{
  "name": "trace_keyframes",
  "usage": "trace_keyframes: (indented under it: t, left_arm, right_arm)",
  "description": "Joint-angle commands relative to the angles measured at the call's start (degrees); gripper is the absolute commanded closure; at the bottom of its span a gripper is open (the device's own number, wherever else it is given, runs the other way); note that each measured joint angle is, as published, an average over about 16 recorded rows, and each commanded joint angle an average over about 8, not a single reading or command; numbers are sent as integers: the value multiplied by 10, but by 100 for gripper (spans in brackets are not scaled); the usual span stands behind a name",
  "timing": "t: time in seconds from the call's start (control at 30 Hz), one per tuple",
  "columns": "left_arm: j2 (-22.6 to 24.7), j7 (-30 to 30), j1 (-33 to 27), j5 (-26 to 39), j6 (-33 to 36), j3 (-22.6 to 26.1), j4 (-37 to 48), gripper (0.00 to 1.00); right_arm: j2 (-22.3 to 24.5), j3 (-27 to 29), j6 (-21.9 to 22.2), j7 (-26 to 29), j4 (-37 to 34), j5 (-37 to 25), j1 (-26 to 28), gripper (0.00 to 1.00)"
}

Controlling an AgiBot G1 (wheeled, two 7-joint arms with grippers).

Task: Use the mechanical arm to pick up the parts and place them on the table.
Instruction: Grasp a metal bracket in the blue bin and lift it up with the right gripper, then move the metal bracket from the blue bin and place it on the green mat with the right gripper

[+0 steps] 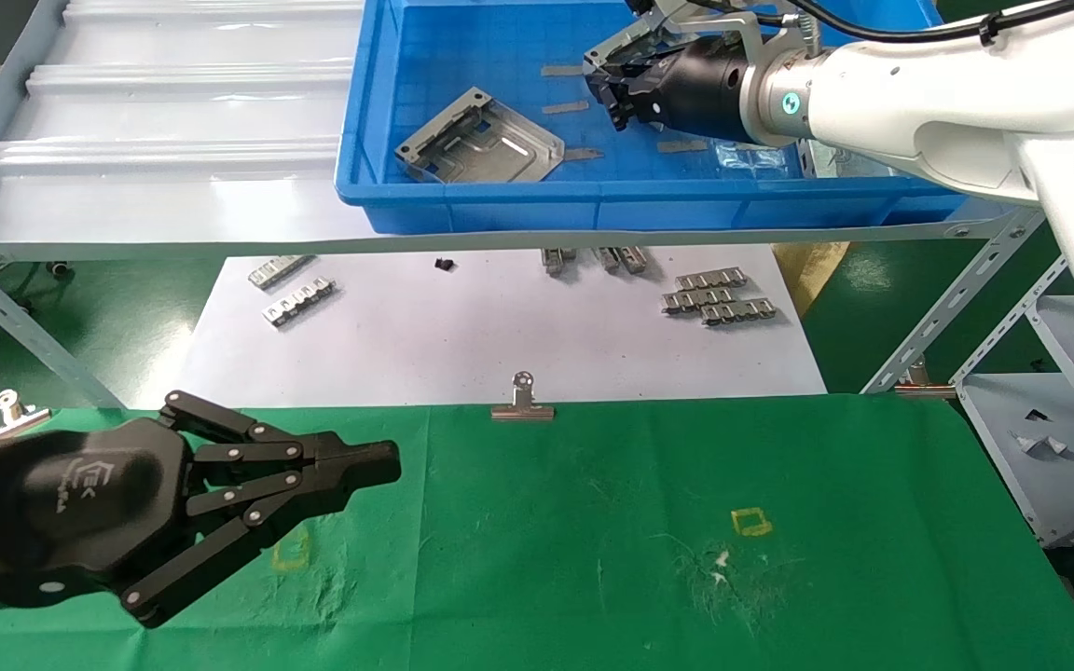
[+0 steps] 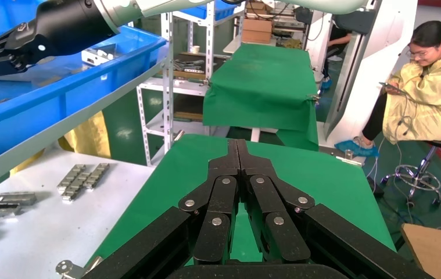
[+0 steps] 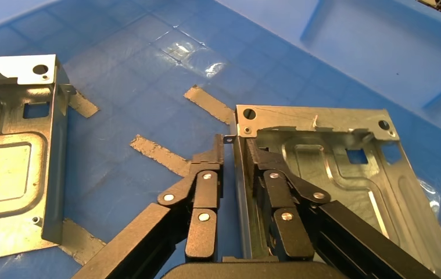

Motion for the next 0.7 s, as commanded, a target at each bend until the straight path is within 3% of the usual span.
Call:
trace_keyframes:
  t: [0.03, 0.3, 0.5, 0.53, 0.7]
  left_arm:
    - [0, 0, 0, 0, 0, 0, 0, 100]
    - [0, 0, 0, 0, 0, 0, 0, 100]
    - [0, 0, 0, 0, 0, 0, 0, 100]
    - [0, 0, 0, 0, 0, 0, 0, 96]
    - [0, 0, 0, 0, 0, 0, 0, 33]
  right_arm:
    - [0, -7, 2, 1, 1, 1, 0, 100]
    - [8, 3, -27, -35, 17, 44, 10, 100]
    - [31, 26, -110, -97, 40, 90, 31, 100]
    - [37, 30, -129, -109, 46, 98, 35, 100]
    - [78, 43, -239, -164, 78, 126, 49, 100]
